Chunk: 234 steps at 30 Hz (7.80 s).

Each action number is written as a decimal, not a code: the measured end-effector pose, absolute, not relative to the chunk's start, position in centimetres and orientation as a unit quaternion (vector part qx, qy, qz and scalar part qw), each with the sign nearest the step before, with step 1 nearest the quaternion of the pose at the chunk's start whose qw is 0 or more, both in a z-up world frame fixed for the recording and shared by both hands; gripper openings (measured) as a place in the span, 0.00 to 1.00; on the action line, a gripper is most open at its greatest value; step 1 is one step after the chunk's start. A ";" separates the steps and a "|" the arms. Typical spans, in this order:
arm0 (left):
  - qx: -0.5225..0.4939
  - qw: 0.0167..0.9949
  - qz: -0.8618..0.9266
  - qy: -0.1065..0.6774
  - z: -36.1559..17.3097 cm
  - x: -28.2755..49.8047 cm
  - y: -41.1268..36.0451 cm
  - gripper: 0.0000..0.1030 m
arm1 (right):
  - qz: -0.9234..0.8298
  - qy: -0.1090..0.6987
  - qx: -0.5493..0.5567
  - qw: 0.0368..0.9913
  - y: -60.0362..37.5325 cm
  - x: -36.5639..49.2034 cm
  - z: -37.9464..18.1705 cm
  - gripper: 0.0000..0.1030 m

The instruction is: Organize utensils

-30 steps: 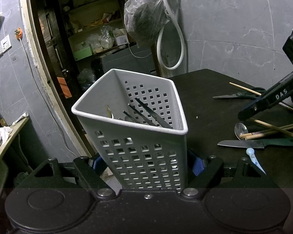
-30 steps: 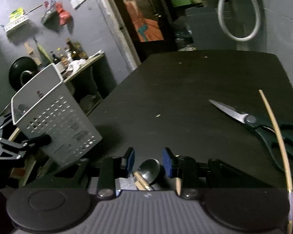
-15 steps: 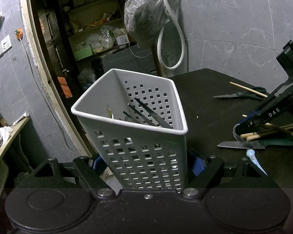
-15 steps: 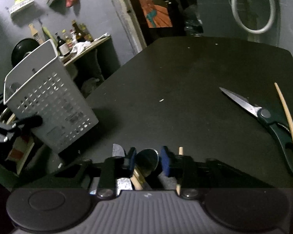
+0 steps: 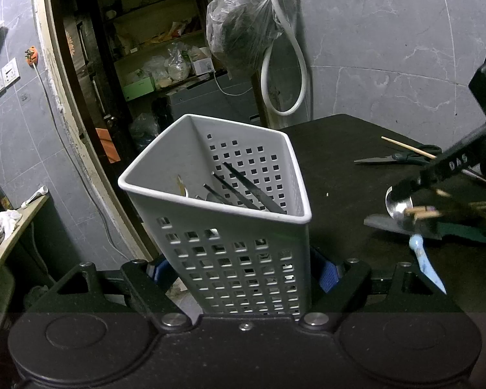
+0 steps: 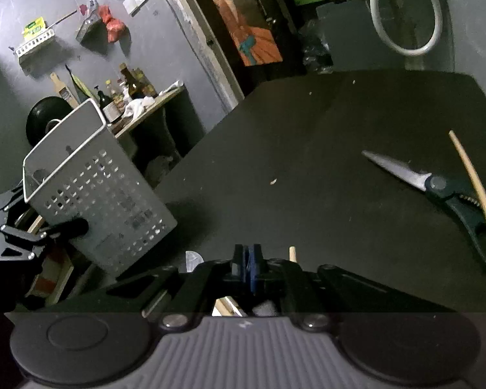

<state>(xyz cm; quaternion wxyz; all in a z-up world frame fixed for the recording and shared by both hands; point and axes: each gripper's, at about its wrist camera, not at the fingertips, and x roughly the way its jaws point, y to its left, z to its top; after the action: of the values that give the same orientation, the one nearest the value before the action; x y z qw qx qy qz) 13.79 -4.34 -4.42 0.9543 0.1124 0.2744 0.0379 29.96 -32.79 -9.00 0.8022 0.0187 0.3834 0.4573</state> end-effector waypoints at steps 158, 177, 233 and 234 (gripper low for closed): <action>0.117 0.953 0.031 0.277 -4.9 14.5 -4.8 0.82 | 0.273 0.428 -0.121 0.853 -35.2 13.3 -9.7 0.26; 0.119 0.953 0.030 0.278 -4.9 14.6 -4.9 0.82 | 0.216 0.488 0.328 0.780 -42.1 15.3 -13.1 0.21; 0.132 0.949 0.018 0.285 -5.3 15.5 -4.8 0.82 | 0.170 0.445 0.080 0.876 -36.9 13.7 -10.4 0.42; 0.132 0.949 0.018 0.285 -5.3 15.5 -4.8 0.82 | 0.171 0.446 0.056 0.877 -36.3 13.8 -10.3 0.42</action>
<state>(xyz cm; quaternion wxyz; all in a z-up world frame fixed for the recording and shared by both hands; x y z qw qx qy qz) 15.46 -4.81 -5.32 0.9492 0.1320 0.2851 0.0184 13.81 -36.31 -10.31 0.8766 0.0563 0.4463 0.1710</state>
